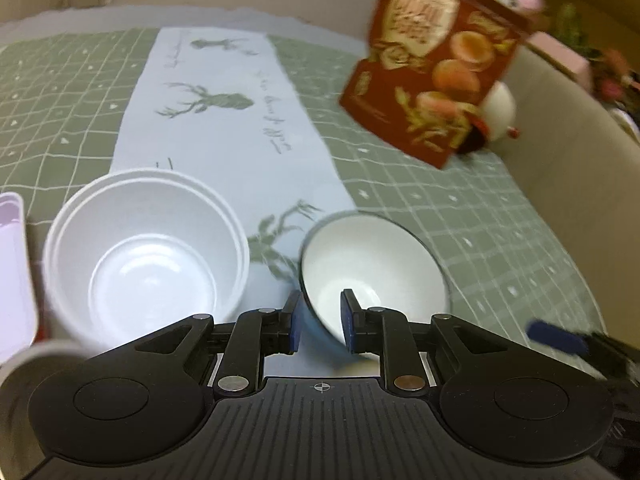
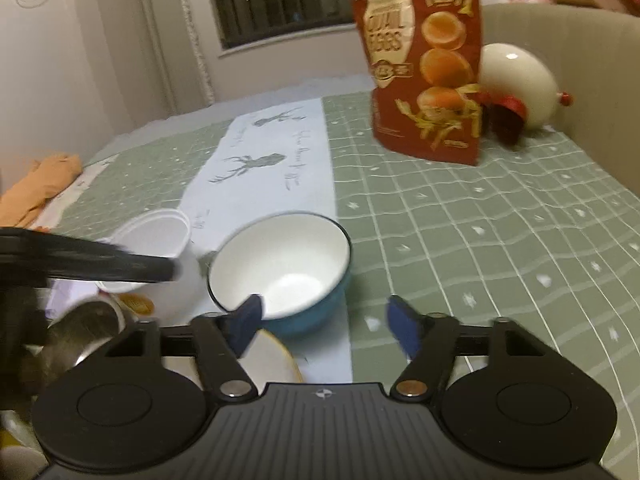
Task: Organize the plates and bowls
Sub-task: 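Grasp the rim of the blue enamel bowl with both grippers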
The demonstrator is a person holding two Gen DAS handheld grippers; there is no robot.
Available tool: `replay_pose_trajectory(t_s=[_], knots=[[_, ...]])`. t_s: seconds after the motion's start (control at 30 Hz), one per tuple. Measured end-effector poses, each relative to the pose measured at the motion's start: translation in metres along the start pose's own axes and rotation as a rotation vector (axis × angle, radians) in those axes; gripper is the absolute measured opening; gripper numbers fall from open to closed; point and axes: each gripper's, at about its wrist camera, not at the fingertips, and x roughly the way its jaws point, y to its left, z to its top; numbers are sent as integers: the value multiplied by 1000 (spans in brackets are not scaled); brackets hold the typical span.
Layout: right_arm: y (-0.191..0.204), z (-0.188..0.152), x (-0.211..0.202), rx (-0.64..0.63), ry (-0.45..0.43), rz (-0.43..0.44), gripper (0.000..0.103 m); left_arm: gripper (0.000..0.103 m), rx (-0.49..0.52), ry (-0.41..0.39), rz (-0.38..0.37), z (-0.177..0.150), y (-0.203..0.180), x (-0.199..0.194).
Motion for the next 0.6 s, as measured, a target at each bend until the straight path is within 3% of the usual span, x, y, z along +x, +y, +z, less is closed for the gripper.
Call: replay_pose_trajectory(t_s=[0.07, 0.2, 0.33, 0.4, 0.47, 0.6], knots=[[-4, 16, 18, 18, 76, -6, 76, 22, -1, -11, 22, 6, -2, 14], [-19, 30, 52, 45, 172, -62, 76, 25, 33, 9, -2, -2, 0, 31], [-30, 32, 80, 53, 214, -146, 77, 25, 27, -6, -43, -6, 10, 32], [-31, 34, 90, 44, 206, -177, 77, 25, 12, 4, -15, -7, 15, 37], [-30, 33, 95, 45, 196, -171, 77, 25, 10, 11, -5, -9, 18, 41], [-35, 31, 108, 114, 203, -69, 81, 25, 2, 18, -49, -7, 16, 47]])
